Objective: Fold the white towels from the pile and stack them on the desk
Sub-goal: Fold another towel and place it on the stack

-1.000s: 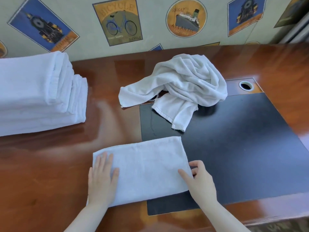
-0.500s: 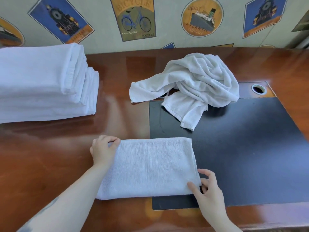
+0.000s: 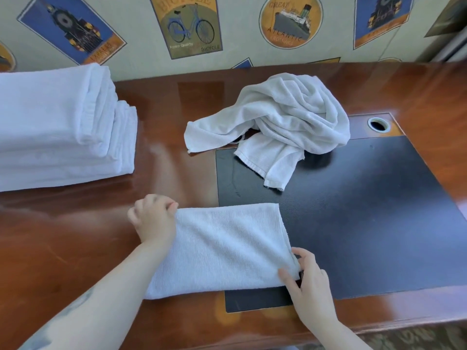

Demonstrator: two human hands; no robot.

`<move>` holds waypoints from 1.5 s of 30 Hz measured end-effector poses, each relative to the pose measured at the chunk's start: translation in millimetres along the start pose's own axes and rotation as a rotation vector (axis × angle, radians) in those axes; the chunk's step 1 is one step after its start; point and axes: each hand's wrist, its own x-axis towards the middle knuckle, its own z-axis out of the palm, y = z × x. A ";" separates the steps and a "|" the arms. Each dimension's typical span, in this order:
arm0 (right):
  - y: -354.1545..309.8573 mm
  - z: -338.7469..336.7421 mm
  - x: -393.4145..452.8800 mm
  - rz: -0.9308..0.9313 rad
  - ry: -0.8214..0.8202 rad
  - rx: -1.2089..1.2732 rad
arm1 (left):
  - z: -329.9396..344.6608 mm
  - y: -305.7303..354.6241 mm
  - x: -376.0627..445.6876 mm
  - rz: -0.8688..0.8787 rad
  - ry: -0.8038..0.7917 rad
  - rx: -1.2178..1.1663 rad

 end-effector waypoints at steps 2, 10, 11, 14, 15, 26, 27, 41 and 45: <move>-1.3 1.4 -2.1 0.032 0.042 0.117 | 7.4 42.8 -19.2 0.289 -0.044 -0.170; 7.1 -0.5 -6.8 0.093 0.069 0.248 | 66.2 150.4 -40.7 0.684 -0.607 -0.239; 7.2 -0.8 -6.9 0.095 0.059 0.256 | 67.1 148.5 -37.9 0.677 -0.605 -0.278; 9.2 -1.8 -9.1 0.100 0.025 0.255 | 69.4 148.0 -30.9 0.628 -0.620 -0.405; 10.0 -2.6 -10.3 0.093 0.012 0.237 | 69.6 148.3 -29.6 0.621 -0.621 -0.426; 9.5 -1.9 -12.4 0.134 0.031 0.186 | 48.8 143.6 1.6 0.608 -0.895 -0.494; 9.2 -2.0 -12.2 0.136 0.025 0.187 | 47.4 149.3 3.0 0.615 -0.895 -0.462; -10.6 -4.1 -14.3 0.188 0.087 0.000 | 31.6 184.4 -13.5 0.664 -0.784 -0.196; -17.3 -3.3 -9.6 -0.055 0.314 -0.116 | 9.4 132.9 -47.3 0.497 -0.343 -0.321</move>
